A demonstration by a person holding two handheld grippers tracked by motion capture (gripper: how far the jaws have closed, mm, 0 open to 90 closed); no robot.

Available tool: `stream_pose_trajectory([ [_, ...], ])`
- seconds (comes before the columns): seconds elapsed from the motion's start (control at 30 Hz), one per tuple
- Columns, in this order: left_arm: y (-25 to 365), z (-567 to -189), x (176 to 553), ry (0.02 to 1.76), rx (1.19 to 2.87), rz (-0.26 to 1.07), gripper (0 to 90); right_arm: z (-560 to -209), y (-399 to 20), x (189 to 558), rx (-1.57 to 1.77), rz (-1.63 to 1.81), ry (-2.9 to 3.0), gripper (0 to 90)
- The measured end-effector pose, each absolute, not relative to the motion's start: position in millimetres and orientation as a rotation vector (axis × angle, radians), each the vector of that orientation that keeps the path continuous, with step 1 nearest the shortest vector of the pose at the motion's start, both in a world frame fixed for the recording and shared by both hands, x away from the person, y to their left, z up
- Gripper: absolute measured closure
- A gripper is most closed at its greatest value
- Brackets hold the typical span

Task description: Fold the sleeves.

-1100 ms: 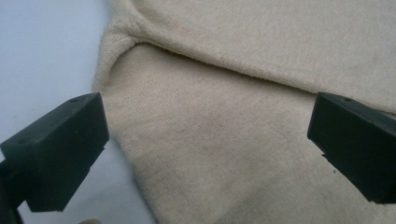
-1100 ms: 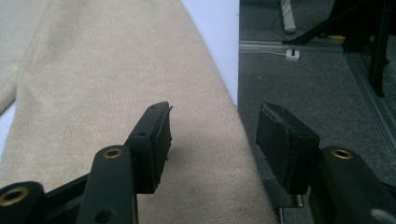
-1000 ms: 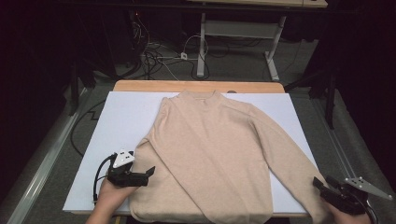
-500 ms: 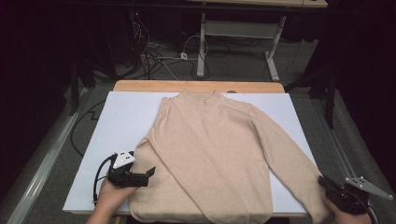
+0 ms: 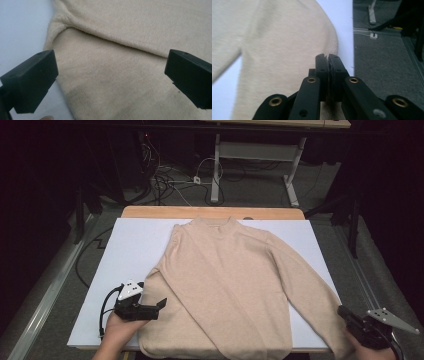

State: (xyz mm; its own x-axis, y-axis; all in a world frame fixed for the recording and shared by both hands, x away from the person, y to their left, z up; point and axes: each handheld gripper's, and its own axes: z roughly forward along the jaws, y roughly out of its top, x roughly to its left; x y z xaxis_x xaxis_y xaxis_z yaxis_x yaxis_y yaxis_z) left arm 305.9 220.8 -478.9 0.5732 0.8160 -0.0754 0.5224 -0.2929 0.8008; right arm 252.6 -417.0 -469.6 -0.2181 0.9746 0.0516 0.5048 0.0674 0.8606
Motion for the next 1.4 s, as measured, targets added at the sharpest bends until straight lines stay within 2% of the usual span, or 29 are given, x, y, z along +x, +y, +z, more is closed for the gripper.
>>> stream_pose_trajectory([
  [0.1, 221.5, -481.5, 302.2, 1.066, 1.965, 0.418, 0.0, -465.3, -408.0, 251.6, 1.441, 1.094, 1.792, 87.7],
  [0.3, 220.8, -482.5, 297.1, 1.046, 1.944, 0.459, 0.0, -457.4, -389.3, 250.1, 1.382, 1.150, 1.802, 87.7],
  [0.77, 220.3, -483.0, 298.8, 1.041, 1.986, 0.461, 0.0, -443.9, -336.0, 256.9, 1.266, 1.236, 1.870, 87.6],
  [0.97, 220.2, -482.7, 297.4, 1.032, 1.973, 0.458, 0.0, -436.1, -316.2, 269.2, 1.222, 1.235, 1.909, 87.6],
  [1.4, 221.6, -482.6, 296.8, 1.021, 1.969, 0.439, 0.0, -407.2, -214.9, 326.2, 1.021, 1.382, 1.958, 87.6],
])
